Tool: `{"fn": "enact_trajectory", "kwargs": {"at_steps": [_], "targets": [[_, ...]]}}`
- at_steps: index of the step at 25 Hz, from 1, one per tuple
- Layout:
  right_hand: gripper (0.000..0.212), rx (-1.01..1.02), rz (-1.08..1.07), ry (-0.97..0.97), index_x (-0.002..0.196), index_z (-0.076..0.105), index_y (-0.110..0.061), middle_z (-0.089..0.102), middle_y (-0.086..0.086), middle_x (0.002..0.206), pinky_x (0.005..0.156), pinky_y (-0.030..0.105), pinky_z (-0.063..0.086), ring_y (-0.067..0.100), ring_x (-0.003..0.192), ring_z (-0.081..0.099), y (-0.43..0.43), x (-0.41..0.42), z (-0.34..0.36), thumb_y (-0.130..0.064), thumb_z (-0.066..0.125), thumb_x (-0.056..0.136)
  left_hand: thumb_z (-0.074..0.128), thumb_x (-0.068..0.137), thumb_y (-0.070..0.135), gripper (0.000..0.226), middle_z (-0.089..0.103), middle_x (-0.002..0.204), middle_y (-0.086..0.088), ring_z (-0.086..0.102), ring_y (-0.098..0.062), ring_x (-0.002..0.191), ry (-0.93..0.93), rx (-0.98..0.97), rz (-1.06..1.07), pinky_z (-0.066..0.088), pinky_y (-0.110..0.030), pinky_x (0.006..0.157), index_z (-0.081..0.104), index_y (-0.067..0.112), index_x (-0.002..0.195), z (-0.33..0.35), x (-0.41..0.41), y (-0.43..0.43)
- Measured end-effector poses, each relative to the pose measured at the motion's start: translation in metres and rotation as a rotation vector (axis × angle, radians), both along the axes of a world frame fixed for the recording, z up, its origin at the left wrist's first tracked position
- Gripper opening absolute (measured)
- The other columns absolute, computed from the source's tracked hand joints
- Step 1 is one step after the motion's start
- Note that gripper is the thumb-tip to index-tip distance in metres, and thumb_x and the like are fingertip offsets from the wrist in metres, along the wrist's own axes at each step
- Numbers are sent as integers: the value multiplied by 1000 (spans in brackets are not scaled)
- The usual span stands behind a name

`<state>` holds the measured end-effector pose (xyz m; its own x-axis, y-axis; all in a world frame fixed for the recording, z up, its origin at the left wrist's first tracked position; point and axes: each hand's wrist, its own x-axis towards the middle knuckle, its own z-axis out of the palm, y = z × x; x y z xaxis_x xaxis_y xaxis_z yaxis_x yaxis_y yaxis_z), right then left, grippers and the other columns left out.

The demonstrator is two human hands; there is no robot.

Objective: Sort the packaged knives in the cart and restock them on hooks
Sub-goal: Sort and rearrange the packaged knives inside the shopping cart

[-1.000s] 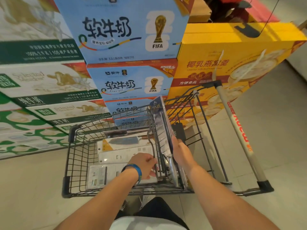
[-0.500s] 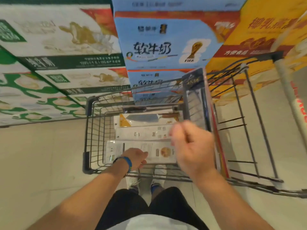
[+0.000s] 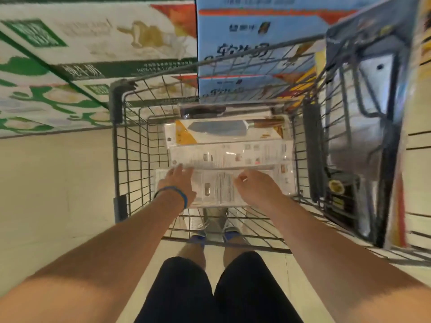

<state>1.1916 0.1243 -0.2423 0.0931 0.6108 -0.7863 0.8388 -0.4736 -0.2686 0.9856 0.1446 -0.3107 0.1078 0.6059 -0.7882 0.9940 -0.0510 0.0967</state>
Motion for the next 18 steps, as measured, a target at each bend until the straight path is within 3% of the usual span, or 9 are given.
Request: {"fn": "enact_trajectory", "kwargs": {"at_steps": [4, 6, 9, 12, 15, 18], "targets": [[37, -52, -70, 1, 128, 60, -18, 67, 3, 120, 82, 34, 46, 20, 100, 59, -9, 4, -29, -40, 48, 101, 68, 82, 46, 71, 45, 134, -7, 46, -28, 122, 97, 56, -137, 46, -44, 90, 34, 29, 142, -26, -4, 2], [43, -17, -83, -1, 138, 54, -20, 64, 3, 129, 88, 34, 47, 24, 113, 58, -15, 3, -37, -40, 52, 99, 70, 77, 49, 78, 38, 136, -10, 45, -29, 121, 105, 100, -171, 46, -43, 91, 31, 28, 141, -36, -6, -4], [55, -36, -3, -21, 149, 45, -19, 58, 6, 137, 85, 31, 40, 26, 123, 54, -18, -2, -49, -37, 56, 97, 79, 63, 55, 109, 27, 137, -12, 36, -31, 127, 88, 178, -211, 45, -47, 98, 15, 27, 147, -45, -3, -6], [62, -66, 56, -26, 153, 39, -17, 52, 8, 146, 89, 34, 42, 28, 128, 51, -13, -3, -59, -36, 57, 96, 83, 64, 47, 122, 3, 152, -16, 10, -36, 144, 183, 141, -303, 35, -56, 108, -1, 22, 149, -47, 2, -5], [76, -30, 79, -32, 157, 31, -20, 42, 6, 153, 100, 38, 44, 28, 133, 47, -10, -4, -66, -36, 66, 91, 71, 78, 22, 90, 11, 153, -20, 19, -38, 141, 194, 200, -291, 41, -52, 104, 14, 17, 147, -44, 9, 0], [103, -61, 298, -104, 159, 15, -28, 27, 6, 162, 111, 53, 37, 33, 142, 36, -9, -9, -65, -48, 78, 79, 58, 83, 31, 62, 36, 143, -18, 44, -35, 122, 144, 112, -381, 45, -49, 96, 34, 18, 138, -30, 11, 11]]}}
